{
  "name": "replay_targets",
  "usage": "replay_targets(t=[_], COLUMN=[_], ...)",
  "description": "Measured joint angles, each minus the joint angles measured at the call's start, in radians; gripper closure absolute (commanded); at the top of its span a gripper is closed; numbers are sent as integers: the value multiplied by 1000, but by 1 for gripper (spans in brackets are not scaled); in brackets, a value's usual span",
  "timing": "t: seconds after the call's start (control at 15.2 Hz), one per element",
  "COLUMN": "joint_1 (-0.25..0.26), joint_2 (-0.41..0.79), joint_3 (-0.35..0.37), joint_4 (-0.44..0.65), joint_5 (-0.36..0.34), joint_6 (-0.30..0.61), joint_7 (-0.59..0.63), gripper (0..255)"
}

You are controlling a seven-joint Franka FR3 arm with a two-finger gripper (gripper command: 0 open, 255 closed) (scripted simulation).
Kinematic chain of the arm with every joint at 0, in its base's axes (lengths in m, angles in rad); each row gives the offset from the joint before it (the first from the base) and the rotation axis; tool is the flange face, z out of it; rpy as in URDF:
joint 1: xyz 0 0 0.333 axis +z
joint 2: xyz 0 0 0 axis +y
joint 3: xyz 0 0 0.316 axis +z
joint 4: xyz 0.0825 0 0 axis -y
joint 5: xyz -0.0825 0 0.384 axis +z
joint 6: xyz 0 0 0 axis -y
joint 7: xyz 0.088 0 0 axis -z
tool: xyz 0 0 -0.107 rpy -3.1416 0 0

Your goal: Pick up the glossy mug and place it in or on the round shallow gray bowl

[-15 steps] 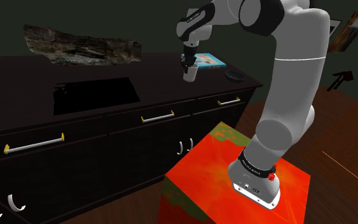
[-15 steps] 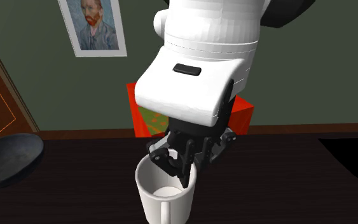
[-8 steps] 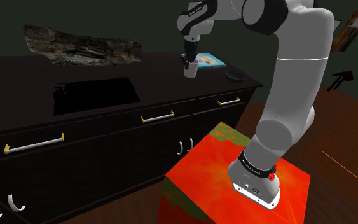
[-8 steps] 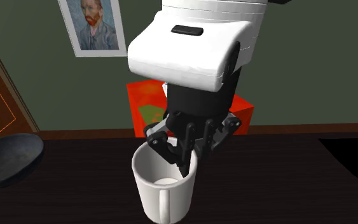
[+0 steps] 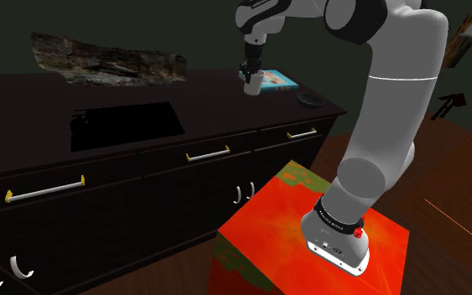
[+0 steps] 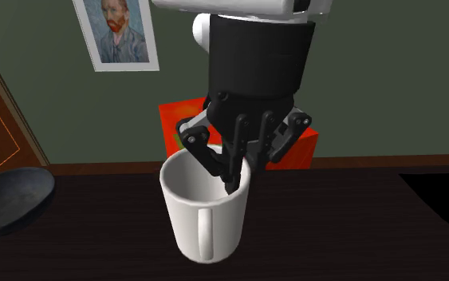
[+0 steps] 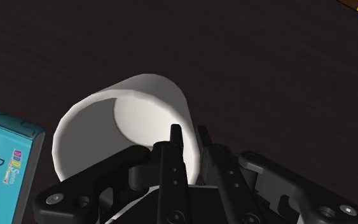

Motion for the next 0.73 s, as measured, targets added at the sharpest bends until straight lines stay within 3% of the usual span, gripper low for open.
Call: replay_targets(t=[0.73], joint_1=[-14], joint_2=[-41], joint_3=[-13], joint_4=[82], joint_5=[-9], joint_6=[-121], joint_7=[-23], gripper=[255])
